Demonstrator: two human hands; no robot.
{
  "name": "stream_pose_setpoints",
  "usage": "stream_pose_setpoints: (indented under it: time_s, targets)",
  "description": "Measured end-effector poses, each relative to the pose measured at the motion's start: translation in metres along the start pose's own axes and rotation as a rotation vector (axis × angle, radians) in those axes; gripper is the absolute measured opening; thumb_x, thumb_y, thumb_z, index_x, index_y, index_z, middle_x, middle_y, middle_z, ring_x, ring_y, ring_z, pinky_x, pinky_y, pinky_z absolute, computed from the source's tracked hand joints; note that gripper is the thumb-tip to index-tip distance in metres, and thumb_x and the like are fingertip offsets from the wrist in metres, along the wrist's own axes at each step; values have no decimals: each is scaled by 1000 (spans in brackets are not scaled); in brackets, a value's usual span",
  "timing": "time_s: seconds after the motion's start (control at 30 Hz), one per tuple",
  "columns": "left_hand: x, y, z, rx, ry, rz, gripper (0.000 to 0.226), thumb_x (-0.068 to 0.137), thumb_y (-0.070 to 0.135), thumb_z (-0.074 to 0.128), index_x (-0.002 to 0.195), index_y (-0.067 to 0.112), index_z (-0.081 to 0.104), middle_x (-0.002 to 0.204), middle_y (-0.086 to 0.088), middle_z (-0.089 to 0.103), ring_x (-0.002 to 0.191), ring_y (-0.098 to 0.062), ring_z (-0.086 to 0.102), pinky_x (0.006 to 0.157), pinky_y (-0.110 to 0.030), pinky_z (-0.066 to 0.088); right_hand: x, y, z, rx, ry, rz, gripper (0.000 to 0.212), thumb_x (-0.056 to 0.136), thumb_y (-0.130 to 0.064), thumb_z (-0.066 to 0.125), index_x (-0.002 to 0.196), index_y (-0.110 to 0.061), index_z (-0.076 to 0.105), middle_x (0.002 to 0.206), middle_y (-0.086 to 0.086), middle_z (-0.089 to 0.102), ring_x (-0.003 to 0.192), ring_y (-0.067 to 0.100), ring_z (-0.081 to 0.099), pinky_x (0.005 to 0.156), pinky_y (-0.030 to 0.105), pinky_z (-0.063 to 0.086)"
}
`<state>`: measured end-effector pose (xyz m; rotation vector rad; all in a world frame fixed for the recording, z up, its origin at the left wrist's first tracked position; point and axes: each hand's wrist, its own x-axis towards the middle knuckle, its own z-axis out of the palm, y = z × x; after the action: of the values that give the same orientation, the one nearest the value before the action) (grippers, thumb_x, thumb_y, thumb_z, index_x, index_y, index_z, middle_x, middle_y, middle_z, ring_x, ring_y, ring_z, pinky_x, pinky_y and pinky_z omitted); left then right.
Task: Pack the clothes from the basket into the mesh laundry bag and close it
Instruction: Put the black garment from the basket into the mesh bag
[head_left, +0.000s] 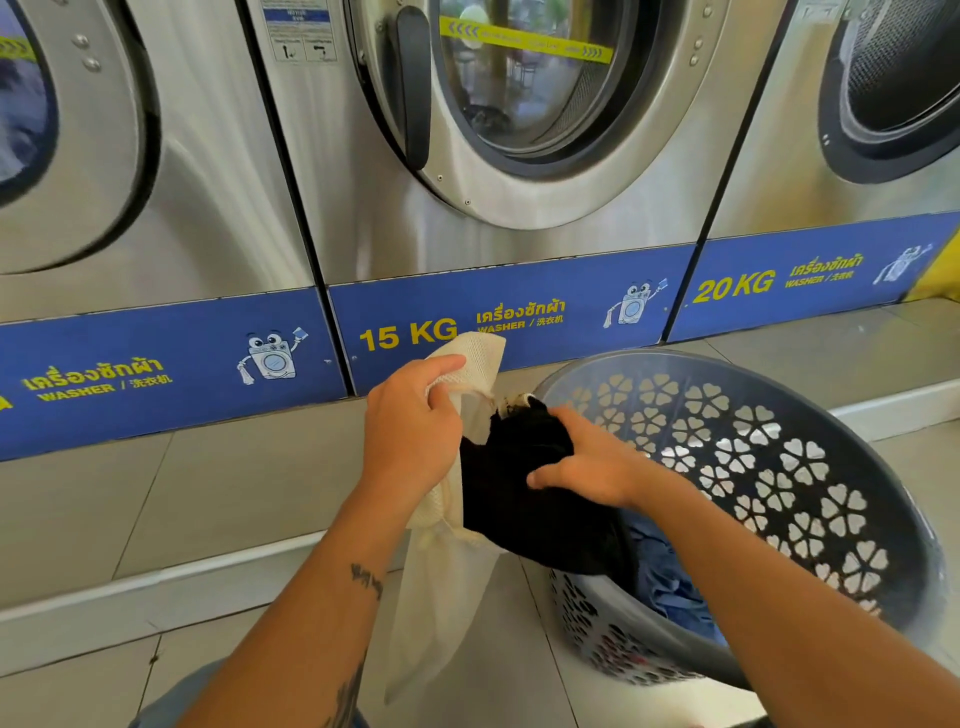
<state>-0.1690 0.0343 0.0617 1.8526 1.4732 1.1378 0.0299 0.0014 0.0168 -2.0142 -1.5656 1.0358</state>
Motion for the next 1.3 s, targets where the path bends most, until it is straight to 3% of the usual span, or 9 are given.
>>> stream_pose_setpoints:
  time_s: [0.13, 0.27, 0.5, 0.63, 0.77, 0.87, 0.97, 1.07, 1.3]
  targets:
    - [-1, 3, 0, 5, -6, 21, 40, 97, 5, 47, 124, 26, 68, 132, 5, 63, 119, -17, 56, 94, -14, 35, -9, -27, 0, -252, 209, -175, 55, 71, -26, 59, 125, -24, 46, 100, 6, 65, 92, 32, 64, 77, 45, 57]
    - [-1, 8, -4, -93, 47, 52, 41, 93, 4, 48, 117, 27, 71, 116, 3, 72, 100, -28, 66, 86, -26, 52, -18, -58, 19, -83, 380, -299, 53, 77, -17, 68, 112, -24, 29, 87, 8, 62, 77, 31, 64, 66, 47, 54]
    - [-6, 6, -12, -112, 31, 56, 44, 92, 2, 47, 115, 29, 73, 104, -6, 75, 92, -42, 62, 76, -45, 55, -11, -52, 34, -494, -69, -353, 61, 79, -57, 60, 131, -24, 56, 131, 0, 62, 125, 26, 54, 106, 48, 38]
    - [0, -1, -9, -48, 17, 56, 43, 93, 4, 46, 116, 30, 72, 122, 3, 70, 96, -38, 64, 87, -48, 55, -18, -49, 5, -98, -12, -320, 83, 77, -41, 77, 149, -29, 38, 145, -5, 50, 136, 17, 44, 110, 33, 37]
    - [2, -6, -4, -31, -10, 65, 42, 96, 6, 45, 119, 30, 70, 124, 5, 67, 102, -32, 64, 91, -44, 55, -18, -23, -3, -113, -100, -82, 134, 55, -50, 87, 155, -43, -2, 164, 3, 10, 151, 32, 15, 119, 56, 26]
    - [-1, -7, -3, -5, -19, 61, 40, 98, 5, 45, 121, 28, 69, 129, 6, 65, 120, -15, 56, 98, -22, 42, -16, -12, 5, 24, -245, 3, 124, 67, -28, 89, 154, -41, 2, 156, 8, 34, 138, 31, 42, 112, 45, 39]
    - [0, -11, 0, 11, -52, 46, 39, 99, 7, 46, 122, 30, 68, 131, 4, 63, 124, -17, 53, 103, -28, 43, -15, -16, 10, -106, -133, -34, 93, 71, -29, 83, 144, -32, 25, 124, 8, 56, 106, 27, 60, 88, 38, 53]
    - [0, -12, -1, 23, -76, 34, 39, 99, 9, 46, 122, 32, 68, 133, 4, 62, 125, -19, 52, 105, -35, 46, -15, -28, 9, -256, -5, -117, 67, 73, -25, 74, 132, -27, 42, 108, 6, 63, 94, 25, 63, 81, 41, 56]
    - [-2, -8, -5, -106, -132, 30, 42, 97, 6, 46, 117, 34, 71, 115, 6, 72, 78, -20, 67, 69, -28, 55, -12, -60, 15, 58, 436, -149, 62, 71, -17, 77, 108, -20, 27, 84, 5, 59, 75, 25, 62, 60, 37, 47]
